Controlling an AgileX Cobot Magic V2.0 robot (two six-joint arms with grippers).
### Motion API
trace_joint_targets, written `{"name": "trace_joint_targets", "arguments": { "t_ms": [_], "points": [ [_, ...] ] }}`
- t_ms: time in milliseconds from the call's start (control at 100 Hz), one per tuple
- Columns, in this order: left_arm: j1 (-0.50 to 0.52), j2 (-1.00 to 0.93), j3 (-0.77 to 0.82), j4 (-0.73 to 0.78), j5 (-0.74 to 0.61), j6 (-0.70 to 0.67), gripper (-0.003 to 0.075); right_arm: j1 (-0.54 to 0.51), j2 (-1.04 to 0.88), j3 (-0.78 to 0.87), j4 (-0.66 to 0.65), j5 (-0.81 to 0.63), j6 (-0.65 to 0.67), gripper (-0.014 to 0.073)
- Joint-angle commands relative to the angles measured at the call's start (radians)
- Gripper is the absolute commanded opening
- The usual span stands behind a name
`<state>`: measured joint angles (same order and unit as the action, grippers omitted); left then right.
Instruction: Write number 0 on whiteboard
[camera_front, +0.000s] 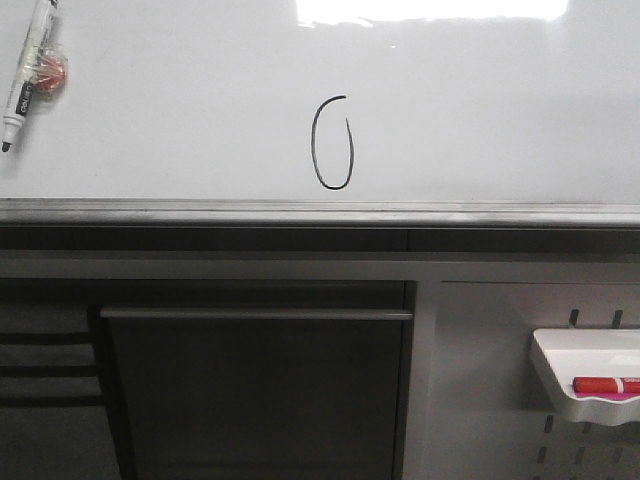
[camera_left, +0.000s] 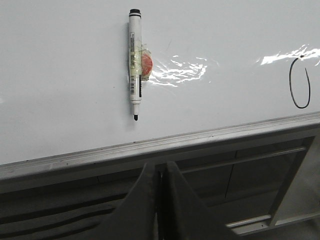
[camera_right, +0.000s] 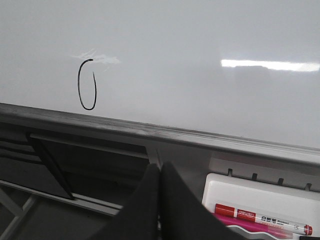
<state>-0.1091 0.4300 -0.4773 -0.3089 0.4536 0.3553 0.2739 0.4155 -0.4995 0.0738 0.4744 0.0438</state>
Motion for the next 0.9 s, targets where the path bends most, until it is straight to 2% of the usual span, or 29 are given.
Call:
{"name": "trace_joint_targets", "arguments": {
  "t_ms": [0, 180, 270, 370, 600, 680, 800, 890],
  "points": [
    [0.002, 0.007, -0.025, -0.022, -0.075, -0.011, -0.002, -0.009, 0.004, -0.024, -0.011, -0.075, 0.002, -0.0073],
    [0.002, -0.005, -0.021, -0.022, -0.077, -0.011, -0.002, -0.009, 0.004, -0.024, -0.011, -0.075, 0.002, -0.0073],
    [0.002, -0.103, 0.008, -0.002, -0.082, -0.004, -0.002, -0.009, 0.004, -0.024, -0.011, -0.075, 0.002, -0.0073],
    [0.003, -0.23, 0.076, 0.086, -0.098, -0.001, -0.002, -0.009, 0.004, -0.024, -0.011, -0.075, 0.002, -0.0073],
    [0.003, -0.39, 0.293, 0.116, -0.378, -0.013, -0.002, -0.009, 0.004, -0.024, -0.011, -0.075, 0.002, -0.0073],
    [0.003, -0.415, 0.374, 0.154, -0.466, -0.103, -0.002, -0.009, 0.004, -0.024, -0.011, -0.075, 0.002, -0.0073],
    [0.003, -0.46, 0.456, 0.3, -0.495, -0.316, -0.002, -0.009, 0.004, -0.024, -0.011, -0.075, 0.002, -0.0073],
    [0.021, -0.46, 0.5, 0.297, -0.518, -0.328, -0.002, -0.009, 0.004, -0.024, -0.011, -0.075, 0.002, -0.0073]
  ]
}}
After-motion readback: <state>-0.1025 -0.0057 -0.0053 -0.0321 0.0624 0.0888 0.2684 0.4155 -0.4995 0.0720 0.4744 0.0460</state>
